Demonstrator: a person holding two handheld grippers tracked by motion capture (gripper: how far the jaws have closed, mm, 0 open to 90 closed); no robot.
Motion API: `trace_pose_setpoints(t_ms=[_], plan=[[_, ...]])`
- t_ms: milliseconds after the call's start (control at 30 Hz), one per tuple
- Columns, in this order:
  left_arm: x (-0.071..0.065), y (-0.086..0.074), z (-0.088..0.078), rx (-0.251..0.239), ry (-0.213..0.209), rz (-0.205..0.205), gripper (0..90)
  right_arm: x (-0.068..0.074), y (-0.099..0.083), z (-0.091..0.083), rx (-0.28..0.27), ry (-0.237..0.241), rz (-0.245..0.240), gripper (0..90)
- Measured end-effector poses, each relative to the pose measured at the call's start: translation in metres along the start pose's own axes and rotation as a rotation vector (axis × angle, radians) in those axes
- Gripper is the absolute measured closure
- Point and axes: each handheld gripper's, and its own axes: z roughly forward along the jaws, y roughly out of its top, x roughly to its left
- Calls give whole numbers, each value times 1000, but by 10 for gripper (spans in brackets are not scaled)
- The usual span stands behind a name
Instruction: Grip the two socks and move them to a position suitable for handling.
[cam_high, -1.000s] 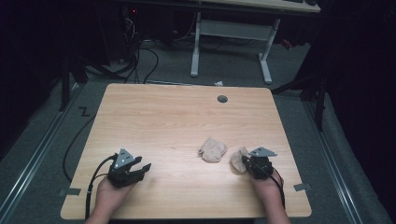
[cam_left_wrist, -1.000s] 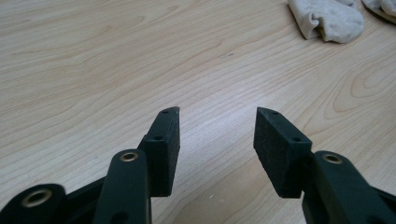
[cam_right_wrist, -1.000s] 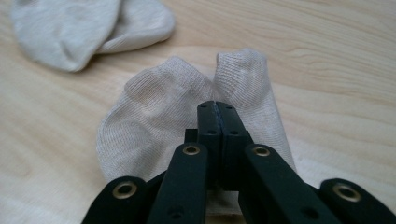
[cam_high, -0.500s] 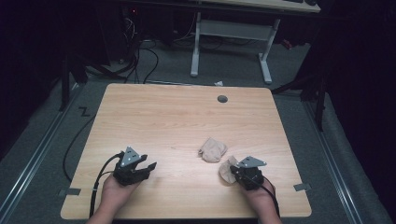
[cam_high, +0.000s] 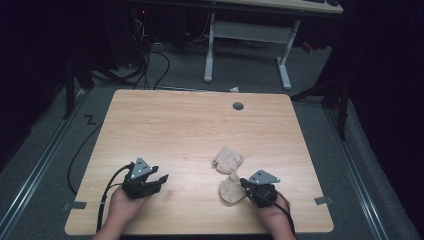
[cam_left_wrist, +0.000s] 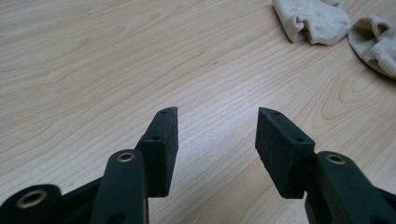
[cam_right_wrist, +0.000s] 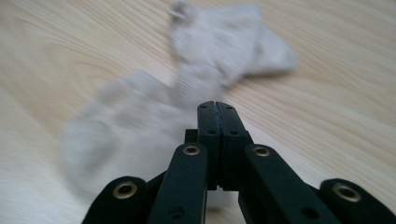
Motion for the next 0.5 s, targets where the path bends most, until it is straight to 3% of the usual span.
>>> trace_pose_setpoints(t_ms=[133,200,500], plan=[[-1,0,1,2,-2,-2,495,-10,-9,6,62,-14,27,898],[-1,0,1,5,-3,-2,495,-10,-9,7,63,-7,30,898],[-2,0,2,11,-7,5,495,18,-1,17,74,67,-40,893]])
